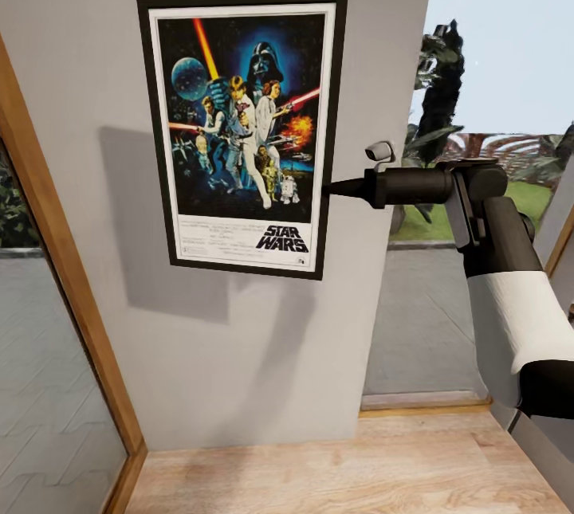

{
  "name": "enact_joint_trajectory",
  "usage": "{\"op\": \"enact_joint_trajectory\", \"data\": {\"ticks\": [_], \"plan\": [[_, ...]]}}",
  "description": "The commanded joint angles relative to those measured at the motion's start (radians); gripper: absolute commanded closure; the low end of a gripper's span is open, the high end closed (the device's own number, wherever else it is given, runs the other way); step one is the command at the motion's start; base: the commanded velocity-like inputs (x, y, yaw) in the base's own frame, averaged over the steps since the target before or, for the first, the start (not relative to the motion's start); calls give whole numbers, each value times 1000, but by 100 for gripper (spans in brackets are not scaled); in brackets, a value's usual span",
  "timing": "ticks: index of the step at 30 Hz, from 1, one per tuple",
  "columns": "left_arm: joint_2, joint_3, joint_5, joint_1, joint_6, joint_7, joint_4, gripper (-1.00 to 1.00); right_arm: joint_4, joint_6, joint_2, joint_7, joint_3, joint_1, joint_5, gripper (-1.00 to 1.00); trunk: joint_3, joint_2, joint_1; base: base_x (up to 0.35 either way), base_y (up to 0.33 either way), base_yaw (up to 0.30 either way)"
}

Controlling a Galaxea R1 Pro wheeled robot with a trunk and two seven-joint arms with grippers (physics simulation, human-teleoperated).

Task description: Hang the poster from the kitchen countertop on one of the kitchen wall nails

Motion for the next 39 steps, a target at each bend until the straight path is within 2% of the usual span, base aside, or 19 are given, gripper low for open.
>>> {"op": "enact_joint_trajectory", "data": {"ticks": [1, 39], "plan": [[0, 3, 0, 0, -1, -6, 0, -100, 0, 14, -1, 1, 2, 0, -8, 100, 0, -1, 0, 41, 0, 0], [0, 8, 0, 0, -1, -6, 0, -100, 0, 14, 0, -27, 4, 0, -8, 100, 0, -1, 0, 123, 13, 0]]}}
